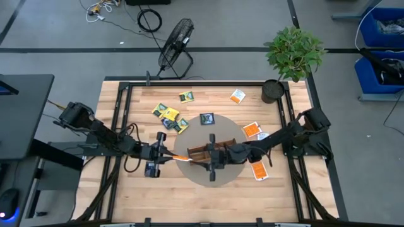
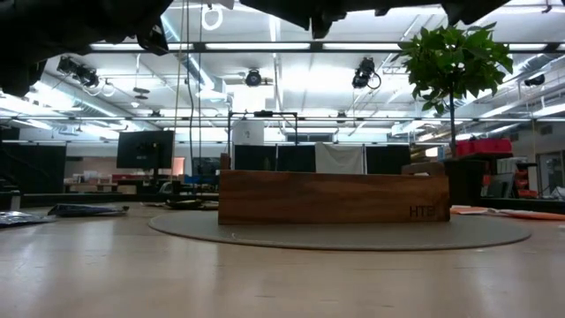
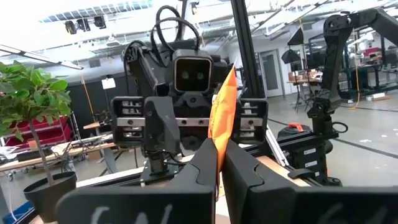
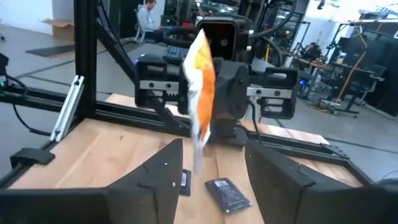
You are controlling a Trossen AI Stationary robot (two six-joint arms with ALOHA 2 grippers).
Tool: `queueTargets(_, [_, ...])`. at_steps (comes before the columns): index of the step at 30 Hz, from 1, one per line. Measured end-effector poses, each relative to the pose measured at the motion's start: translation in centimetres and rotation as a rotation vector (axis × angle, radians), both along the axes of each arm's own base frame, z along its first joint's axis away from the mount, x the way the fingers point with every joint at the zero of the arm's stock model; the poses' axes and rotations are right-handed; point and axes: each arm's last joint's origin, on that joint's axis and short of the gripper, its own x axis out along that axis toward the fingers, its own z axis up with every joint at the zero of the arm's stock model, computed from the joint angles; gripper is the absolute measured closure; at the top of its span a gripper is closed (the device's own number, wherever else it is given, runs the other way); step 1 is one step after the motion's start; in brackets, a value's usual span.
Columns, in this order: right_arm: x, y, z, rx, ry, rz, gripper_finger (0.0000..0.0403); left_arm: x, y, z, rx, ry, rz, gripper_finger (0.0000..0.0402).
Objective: Pick & Place Tea
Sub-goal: Put the orange tea bag into the right section of the wooden organizer
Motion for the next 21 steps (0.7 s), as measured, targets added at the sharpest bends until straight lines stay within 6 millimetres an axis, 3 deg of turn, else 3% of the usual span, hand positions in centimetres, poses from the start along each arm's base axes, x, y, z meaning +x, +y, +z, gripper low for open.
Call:
queueTargets(14, [0.35,-0.82,0.26,0.034,-0.025,0.059,0.0334,0.0,0.0,-0.01,0.002,0.0,0.001,0.0393])
queueTargets(18, [0.31,-0.71,0.1,0.013,-0.01,0.063,0.039,0.04,-0.05,-0.13,0.01,0.013,0.0,0.0365])
queueTargets(21, [0.21,-0.43,0.11,0.01,-0.011,0.049,0.0394,0.07,-0.06,-0.27,0.019,0.027,0.0,0.0335])
